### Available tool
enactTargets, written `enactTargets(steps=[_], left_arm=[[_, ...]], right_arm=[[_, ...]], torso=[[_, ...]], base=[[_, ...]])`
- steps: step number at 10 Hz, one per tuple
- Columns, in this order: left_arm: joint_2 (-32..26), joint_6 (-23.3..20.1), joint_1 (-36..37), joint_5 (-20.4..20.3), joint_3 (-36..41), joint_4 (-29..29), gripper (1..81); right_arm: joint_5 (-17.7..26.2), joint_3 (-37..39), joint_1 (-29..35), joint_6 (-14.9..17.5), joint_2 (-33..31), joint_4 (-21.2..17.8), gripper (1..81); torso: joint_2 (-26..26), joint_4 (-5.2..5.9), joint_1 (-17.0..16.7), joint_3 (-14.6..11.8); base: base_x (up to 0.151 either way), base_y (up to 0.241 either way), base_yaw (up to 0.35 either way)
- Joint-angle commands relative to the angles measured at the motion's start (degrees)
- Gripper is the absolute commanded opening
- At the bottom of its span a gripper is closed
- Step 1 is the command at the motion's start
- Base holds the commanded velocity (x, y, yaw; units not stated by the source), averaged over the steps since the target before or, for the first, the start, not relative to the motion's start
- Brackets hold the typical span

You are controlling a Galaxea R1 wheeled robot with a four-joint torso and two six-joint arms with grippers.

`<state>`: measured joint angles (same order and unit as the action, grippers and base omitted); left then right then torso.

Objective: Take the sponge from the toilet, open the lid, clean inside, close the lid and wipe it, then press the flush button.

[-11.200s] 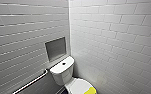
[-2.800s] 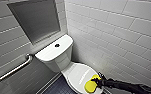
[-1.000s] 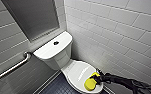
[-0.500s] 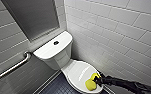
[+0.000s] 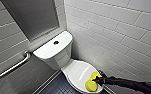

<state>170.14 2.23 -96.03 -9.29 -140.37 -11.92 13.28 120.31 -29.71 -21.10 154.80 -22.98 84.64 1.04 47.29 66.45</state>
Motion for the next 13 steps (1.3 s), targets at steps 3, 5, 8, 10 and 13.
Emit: enactTargets(steps=[3, 5, 8, 10, 13], left_arm=[[-6.5, -0.1, -1.9, 0.4, 10.4, -0.6, 81.1], [-13.4, -0.1, 0.2, 0.3, 20.9, -0.6, 81.1], [-20.5, -0.2, 2.9, 0.9, 31.7, -0.6, 81.1], [-23.3, -0.1, 4.4, 1.1, 35.4, -0.4, 81.1], [-28.3, 0.1, 7.0, 2.0, 41.6, 0.1, 81.1]], right_arm=[[-4.3, -25.6, 2.6, -0.4, -24.0, 0.4, 1.0], [-5.4, -29.1, -3.9, -0.3, -29.9, 0.4, 1.0], [-7.8, -27.6, -16.6, 1.2, -32.2, 2.6, 1.0], [-7.3, -25.4, -23.3, 1.2, -31.6, 5.3, 1.0], [-8.0, -25.9, -30.5, 5.7, -32.4, 4.3, 1.0]], torso=[[0.0, 0.00, 0.0, 0.0], [0.0, 0.00, 0.0, 0.0], [0.0, 0.00, 0.0, 0.0], [0.0, 0.00, 0.0, 0.0], [0.0, 0.00, 0.0, 0.0]], base=[[0.000, 0.000, 0.000], [0.000, 0.000, 0.000], [0.000, 0.000, 0.000], [0.000, 0.000, 0.000], [0.000, 0.000, 0.000]])
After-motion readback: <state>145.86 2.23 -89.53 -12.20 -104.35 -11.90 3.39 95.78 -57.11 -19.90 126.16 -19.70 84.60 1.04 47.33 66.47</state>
